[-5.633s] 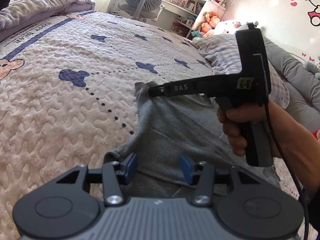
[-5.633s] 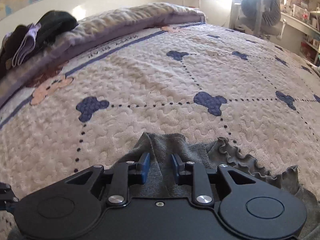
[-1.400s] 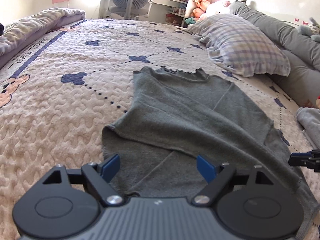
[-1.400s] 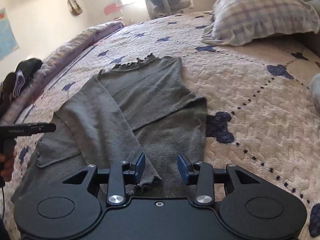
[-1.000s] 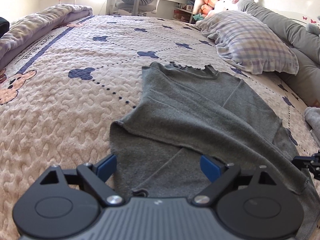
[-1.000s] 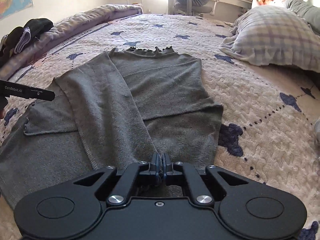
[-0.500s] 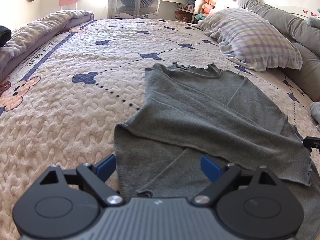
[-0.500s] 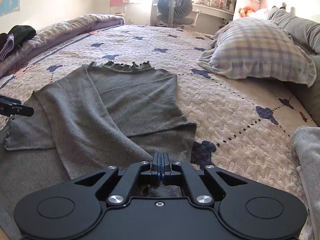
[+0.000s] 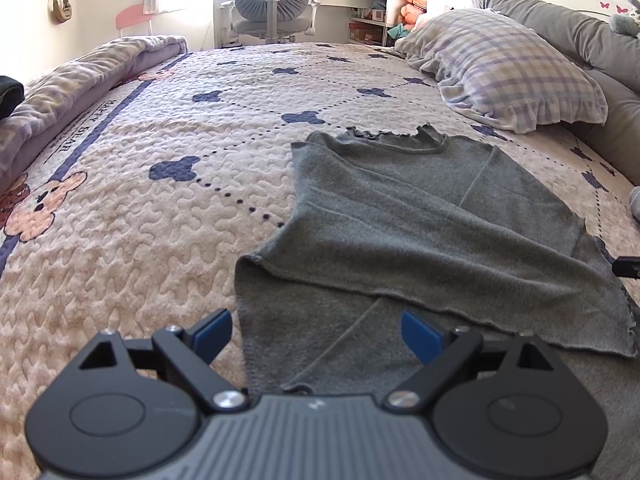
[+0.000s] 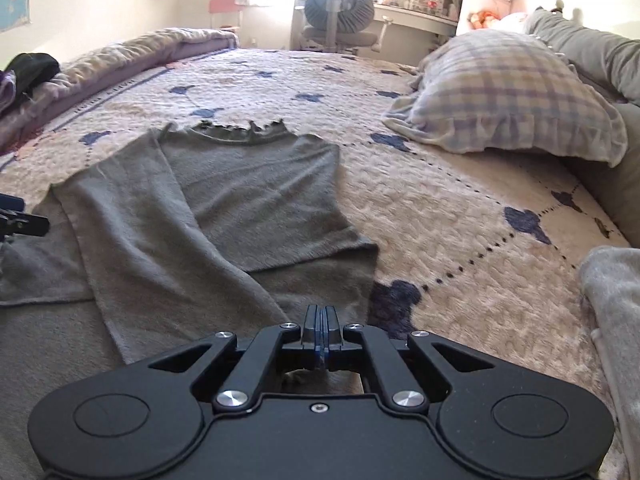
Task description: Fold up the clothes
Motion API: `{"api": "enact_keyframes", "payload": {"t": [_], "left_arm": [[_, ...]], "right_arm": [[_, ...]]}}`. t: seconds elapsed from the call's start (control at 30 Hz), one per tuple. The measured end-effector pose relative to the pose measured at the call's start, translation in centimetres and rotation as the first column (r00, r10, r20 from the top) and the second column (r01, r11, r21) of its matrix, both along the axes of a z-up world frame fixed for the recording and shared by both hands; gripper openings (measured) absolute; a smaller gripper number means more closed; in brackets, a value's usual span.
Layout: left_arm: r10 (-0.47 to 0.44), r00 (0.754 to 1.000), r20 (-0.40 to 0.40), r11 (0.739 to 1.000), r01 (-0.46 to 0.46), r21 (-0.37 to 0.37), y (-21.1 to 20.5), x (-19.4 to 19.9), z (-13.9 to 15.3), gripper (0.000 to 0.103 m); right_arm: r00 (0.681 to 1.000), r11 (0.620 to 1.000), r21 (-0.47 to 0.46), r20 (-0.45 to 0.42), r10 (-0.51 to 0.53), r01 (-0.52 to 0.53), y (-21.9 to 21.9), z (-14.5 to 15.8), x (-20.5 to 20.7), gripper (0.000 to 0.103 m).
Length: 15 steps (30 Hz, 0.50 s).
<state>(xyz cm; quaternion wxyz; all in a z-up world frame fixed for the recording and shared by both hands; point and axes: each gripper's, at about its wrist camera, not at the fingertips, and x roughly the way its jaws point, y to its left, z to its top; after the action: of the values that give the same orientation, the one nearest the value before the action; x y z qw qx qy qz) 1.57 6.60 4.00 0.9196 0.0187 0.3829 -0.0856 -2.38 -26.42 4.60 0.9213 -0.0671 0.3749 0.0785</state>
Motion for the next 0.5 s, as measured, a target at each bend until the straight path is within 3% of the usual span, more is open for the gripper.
{"api": "enact_keyframes", "payload": {"t": [0.2,0.33,0.5], "left_arm": [[-0.002,1.0,0.006,1.0,0.002,0.012,0.0,0.0,0.1,0.093],[-0.002,1.0,0.004,1.0,0.002,0.004,0.2,0.0,0.1,0.093],[-0.001,1.0,0.001,1.0,0.001,-0.023,0.5,-0.1,0.4,0.093]], "right_arm": [[0.998,0.998,0.025,-0.026,0.055,-0.054,1.7,-0.4,0.8,0.003],[0.995,0.997,-0.024,-0.063,0.078,-0.079,2.6,-1.9,1.4,0.002],[0.998,0.997,-0.073,-0.066,-0.007,0.003,1.7,-1.5,2.1,0.002]]}}
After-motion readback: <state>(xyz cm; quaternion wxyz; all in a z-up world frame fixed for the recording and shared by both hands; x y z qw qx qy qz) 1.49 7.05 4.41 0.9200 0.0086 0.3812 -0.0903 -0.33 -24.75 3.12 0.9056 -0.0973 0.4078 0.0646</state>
